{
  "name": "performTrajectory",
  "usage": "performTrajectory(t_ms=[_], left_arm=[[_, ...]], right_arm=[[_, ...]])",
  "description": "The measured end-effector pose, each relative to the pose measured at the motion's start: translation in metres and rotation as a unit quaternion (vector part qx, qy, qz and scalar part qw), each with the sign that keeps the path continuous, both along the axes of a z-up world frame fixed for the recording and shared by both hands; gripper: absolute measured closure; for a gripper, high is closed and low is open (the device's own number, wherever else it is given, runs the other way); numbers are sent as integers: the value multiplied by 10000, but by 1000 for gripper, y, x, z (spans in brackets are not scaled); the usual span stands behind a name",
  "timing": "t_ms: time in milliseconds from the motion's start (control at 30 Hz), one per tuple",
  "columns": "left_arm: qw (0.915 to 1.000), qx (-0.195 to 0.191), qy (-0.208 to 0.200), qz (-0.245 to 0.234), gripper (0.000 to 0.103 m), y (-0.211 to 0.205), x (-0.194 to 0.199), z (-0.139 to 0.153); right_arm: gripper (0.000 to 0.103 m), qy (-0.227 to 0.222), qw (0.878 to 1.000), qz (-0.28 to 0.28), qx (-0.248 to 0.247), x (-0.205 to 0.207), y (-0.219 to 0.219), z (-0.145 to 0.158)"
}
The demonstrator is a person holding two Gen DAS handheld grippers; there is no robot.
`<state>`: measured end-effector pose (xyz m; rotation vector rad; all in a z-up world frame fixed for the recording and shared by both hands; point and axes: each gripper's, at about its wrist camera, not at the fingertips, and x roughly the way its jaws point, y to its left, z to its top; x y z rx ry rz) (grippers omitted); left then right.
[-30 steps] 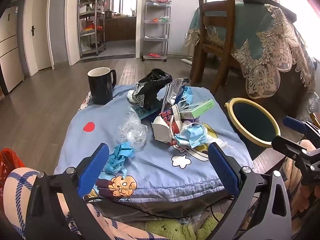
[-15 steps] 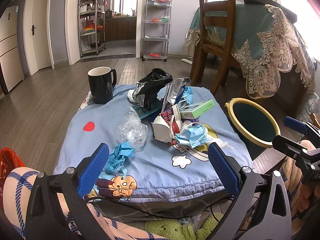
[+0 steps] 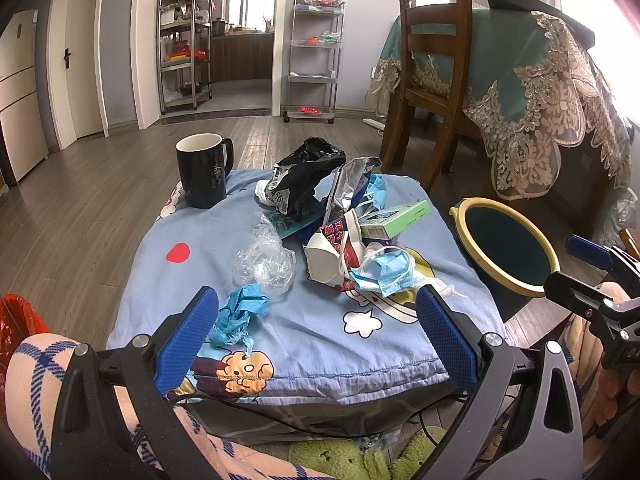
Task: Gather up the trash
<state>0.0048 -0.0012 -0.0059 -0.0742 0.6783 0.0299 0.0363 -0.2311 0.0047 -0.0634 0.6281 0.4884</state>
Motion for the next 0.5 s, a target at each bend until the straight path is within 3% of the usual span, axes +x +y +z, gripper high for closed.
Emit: performTrajectory(t_ms=[500], left_arm=[[10000,-18,34,40,6,1,1,2]], right_arm=[[6,2,10000,-2,3,0,-1,0]])
